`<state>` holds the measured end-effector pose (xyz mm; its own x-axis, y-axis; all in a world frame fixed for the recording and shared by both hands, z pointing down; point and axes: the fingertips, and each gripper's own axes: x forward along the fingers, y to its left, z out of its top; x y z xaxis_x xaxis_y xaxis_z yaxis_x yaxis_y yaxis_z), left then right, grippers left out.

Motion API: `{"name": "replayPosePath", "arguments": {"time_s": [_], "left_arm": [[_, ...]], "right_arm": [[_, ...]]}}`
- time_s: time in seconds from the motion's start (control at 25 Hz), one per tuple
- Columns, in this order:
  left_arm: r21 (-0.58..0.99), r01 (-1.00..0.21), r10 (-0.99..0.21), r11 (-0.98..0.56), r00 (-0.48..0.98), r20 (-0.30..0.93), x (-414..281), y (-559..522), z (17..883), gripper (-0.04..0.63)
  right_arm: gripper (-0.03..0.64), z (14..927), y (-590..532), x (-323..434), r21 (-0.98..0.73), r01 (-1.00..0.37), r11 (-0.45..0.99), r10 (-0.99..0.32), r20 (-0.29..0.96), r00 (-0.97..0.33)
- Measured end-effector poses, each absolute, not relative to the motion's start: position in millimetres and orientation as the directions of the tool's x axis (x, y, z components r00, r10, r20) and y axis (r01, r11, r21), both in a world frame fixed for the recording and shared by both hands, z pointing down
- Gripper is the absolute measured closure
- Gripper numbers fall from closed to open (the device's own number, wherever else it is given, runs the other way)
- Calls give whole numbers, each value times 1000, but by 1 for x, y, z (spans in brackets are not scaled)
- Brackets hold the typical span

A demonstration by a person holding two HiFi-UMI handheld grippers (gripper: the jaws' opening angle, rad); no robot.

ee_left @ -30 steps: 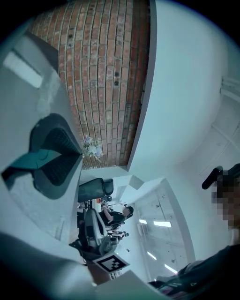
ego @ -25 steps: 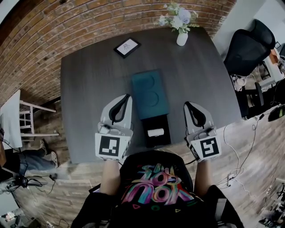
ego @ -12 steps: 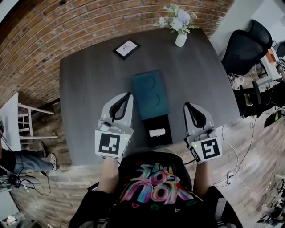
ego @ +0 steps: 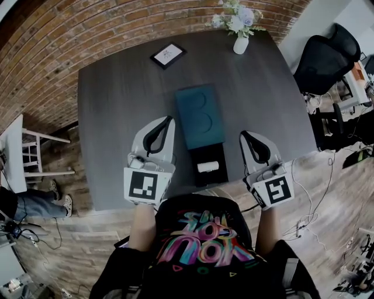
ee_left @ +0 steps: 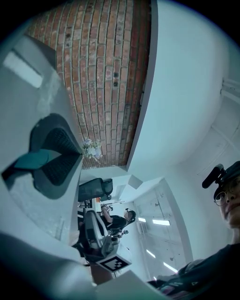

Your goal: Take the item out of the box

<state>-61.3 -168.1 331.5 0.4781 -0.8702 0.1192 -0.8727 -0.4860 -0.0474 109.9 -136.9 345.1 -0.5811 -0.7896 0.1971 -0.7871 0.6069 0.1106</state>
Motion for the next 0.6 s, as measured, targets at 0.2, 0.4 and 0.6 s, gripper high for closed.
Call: {"name": "replayPosePath", "arguments": {"time_s": [0.2, 0.4, 0.6], "left_arm": [[-39, -876, -871, -481, 473, 133, -62, -166, 339, 597], [-29, -878, -872, -477, 469, 140, -65, -167, 348, 596], [-24, -876, -867, -482, 473, 155, -63, -167, 355, 596]], "right_arm": [[617, 359, -132, 103, 116, -746, 655, -749, 230, -622], [617, 382, -126, 91, 112, -702, 703, -698, 298, -652], [615, 406, -121, 83, 66, -661, 748, -638, 348, -687]]}}
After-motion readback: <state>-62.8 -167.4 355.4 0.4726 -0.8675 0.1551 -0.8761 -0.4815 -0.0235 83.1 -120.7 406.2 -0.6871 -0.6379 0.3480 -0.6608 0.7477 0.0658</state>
